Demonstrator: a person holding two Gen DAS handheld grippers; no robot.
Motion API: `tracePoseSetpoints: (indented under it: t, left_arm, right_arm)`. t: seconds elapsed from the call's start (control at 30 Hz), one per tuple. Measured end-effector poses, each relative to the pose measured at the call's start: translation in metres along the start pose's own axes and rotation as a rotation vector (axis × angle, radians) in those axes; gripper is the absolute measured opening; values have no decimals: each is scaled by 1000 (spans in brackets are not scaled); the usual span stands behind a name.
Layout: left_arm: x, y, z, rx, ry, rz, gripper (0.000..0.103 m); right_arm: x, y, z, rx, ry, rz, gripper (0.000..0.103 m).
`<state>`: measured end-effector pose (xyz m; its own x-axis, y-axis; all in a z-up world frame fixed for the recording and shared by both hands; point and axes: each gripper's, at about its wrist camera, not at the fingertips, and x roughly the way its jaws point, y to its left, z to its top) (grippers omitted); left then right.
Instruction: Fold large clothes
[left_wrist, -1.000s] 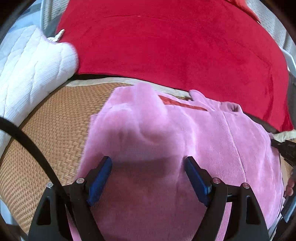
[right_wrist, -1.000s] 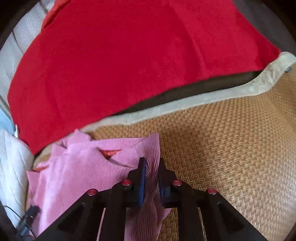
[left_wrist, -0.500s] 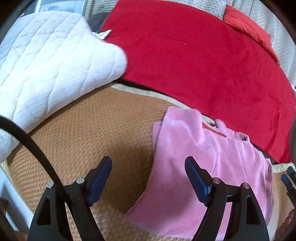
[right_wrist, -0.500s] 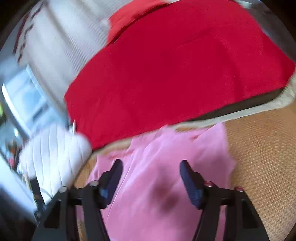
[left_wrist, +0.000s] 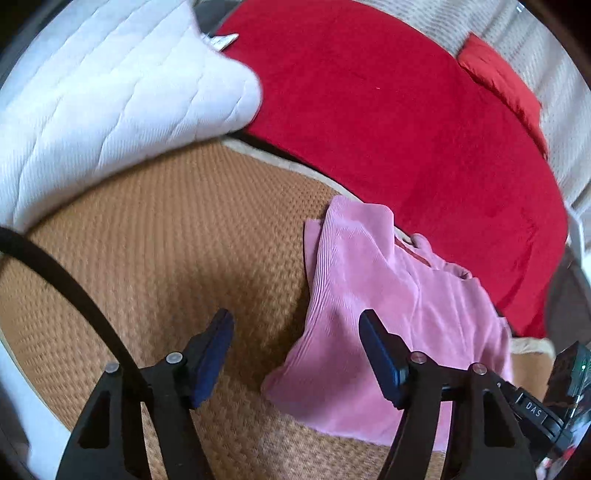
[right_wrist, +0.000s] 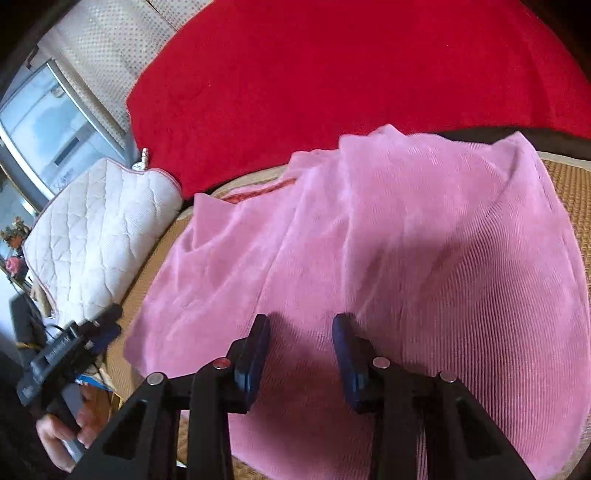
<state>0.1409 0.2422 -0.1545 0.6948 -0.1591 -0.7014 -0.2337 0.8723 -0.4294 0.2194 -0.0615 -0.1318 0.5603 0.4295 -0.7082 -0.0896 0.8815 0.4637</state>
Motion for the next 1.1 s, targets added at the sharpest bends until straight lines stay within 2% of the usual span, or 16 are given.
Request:
tracePoseSetpoints:
  t: [0.1, 0.2, 0.33, 0.43, 0.53, 0.63, 0.7, 0.73, 0.77, 0.9, 1.1]
  left_arm:
    - [-4, 6, -7, -30, 2, -12, 75]
    - [-8, 2, -13, -1, -14, 5, 75]
    - [-3, -24, -22, 145, -44, 98, 77]
    - [11, -45, -31, 261, -19, 151, 83]
    - [33, -64, -42, 364, 40, 234, 83]
    - [39, -76, -49, 429, 16, 291, 88]
    - [41, -79, -52, 444, 3, 319, 91]
    - [42, -80, -51, 441, 5, 321, 91]
    - [44, -81, -52, 439, 8, 321, 91]
    - [46, -81, -48, 457, 1, 326, 91]
    - [47, -85, -50, 475, -8, 336, 92]
  right_arm:
    - [-10, 7, 1, -21, -53, 35, 41]
    - [-20, 18, -1, -56, -99, 59, 41]
    - [-20, 19, -1, -54, -71, 32, 41]
    - [3, 13, -8, -70, 34, -63, 41]
    - [-6, 17, -8, -83, 6, -57, 41]
    - [-23, 16, -9, -87, -50, -59, 41]
    - [-33, 14, -9, -86, -85, -74, 42]
    - [-35, 12, -9, -81, -95, -82, 49]
    - [-37, 7, -9, -69, -109, -99, 52]
    - [-27, -12, -6, -59, -67, -169, 52]
    - [-18, 0, -13, -170, -78, -246, 52]
